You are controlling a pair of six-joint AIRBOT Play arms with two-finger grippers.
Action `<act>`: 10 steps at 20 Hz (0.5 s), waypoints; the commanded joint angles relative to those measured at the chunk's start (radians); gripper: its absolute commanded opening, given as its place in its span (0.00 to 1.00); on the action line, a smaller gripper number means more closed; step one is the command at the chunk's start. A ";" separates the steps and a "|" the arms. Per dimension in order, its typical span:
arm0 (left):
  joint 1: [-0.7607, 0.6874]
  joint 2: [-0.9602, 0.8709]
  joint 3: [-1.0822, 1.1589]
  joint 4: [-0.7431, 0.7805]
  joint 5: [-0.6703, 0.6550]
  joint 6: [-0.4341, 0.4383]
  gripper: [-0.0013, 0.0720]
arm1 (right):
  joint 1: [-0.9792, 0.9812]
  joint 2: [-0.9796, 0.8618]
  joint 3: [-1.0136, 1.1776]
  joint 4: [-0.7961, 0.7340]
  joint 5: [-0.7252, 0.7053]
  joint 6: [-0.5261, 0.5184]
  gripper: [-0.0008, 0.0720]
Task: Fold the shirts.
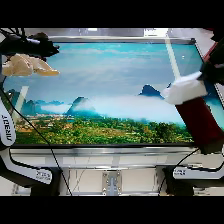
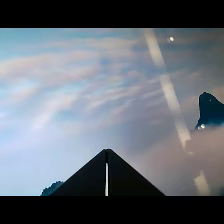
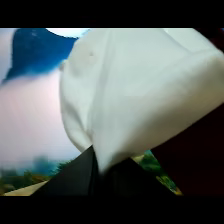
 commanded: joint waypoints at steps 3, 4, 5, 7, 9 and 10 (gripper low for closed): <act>-0.035 0.001 0.000 -0.020 -0.002 -0.003 0.04 | -0.161 0.046 -0.128 -0.423 0.274 -0.016 0.06; -0.043 0.001 0.000 -0.020 -0.001 -0.003 0.04 | -0.186 0.052 -0.172 -0.447 0.272 -0.016 0.06; -0.050 0.001 0.000 -0.021 0.000 -0.003 0.04 | -0.211 0.053 -0.219 -0.455 0.270 -0.016 0.06; -0.061 0.001 0.000 -0.021 0.003 -0.003 0.04 | -0.257 0.053 -0.331 -0.465 0.229 -0.015 0.06; -0.063 0.001 0.000 -0.021 0.006 -0.010 0.04 | -0.281 0.053 -0.430 -0.476 0.126 0.003 0.06; -0.063 0.001 0.000 -0.021 0.009 -0.018 0.04 | -0.282 0.053 -0.468 -0.473 0.066 0.004 0.07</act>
